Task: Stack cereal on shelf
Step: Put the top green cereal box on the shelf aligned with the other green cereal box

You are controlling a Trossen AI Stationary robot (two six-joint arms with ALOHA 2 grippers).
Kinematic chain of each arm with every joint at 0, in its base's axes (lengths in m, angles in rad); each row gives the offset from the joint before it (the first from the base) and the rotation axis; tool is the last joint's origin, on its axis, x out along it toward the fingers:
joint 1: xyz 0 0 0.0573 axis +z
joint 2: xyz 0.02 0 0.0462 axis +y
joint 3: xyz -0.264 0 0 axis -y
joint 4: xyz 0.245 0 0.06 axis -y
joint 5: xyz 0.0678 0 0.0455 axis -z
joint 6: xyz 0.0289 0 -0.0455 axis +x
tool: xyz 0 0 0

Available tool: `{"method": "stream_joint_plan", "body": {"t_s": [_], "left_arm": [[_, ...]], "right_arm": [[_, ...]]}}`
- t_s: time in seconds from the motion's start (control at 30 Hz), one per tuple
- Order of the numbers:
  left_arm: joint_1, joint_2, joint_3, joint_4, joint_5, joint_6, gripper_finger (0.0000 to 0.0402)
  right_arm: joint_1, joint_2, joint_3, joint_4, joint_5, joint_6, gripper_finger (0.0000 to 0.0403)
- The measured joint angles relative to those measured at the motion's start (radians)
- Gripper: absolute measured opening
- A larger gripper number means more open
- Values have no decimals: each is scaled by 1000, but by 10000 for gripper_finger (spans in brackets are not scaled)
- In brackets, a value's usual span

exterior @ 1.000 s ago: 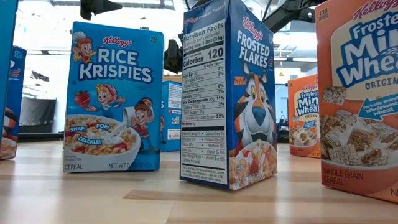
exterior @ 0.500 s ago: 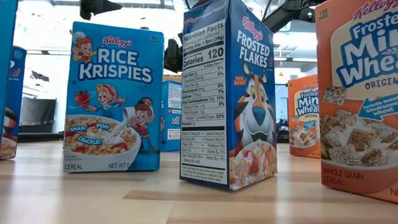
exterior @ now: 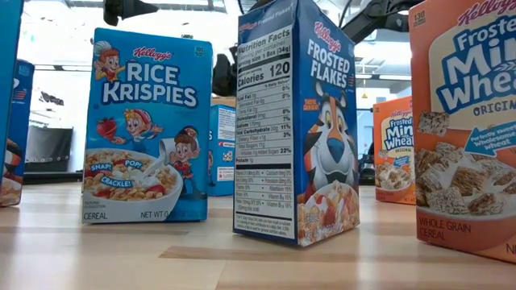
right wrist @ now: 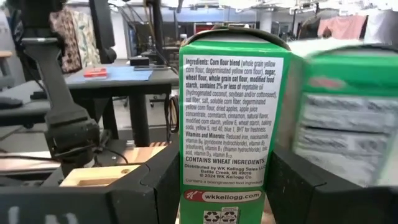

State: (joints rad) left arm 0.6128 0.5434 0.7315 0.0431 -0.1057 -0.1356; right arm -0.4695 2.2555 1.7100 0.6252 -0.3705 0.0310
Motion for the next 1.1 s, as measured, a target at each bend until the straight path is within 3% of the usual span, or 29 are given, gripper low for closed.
{"method": "stream_joint_plan", "body": {"t_s": [0.9, 1.1], "left_arm": [[0, 0, 0, -1, 0, 10, 302], [0, 0, 0, -1, 1, 10, 302]], "right_arm": [[-2, 5, 2, -68, -15, 14, 238], [-2, 11, -2, -94, -14, 17, 268]]}}
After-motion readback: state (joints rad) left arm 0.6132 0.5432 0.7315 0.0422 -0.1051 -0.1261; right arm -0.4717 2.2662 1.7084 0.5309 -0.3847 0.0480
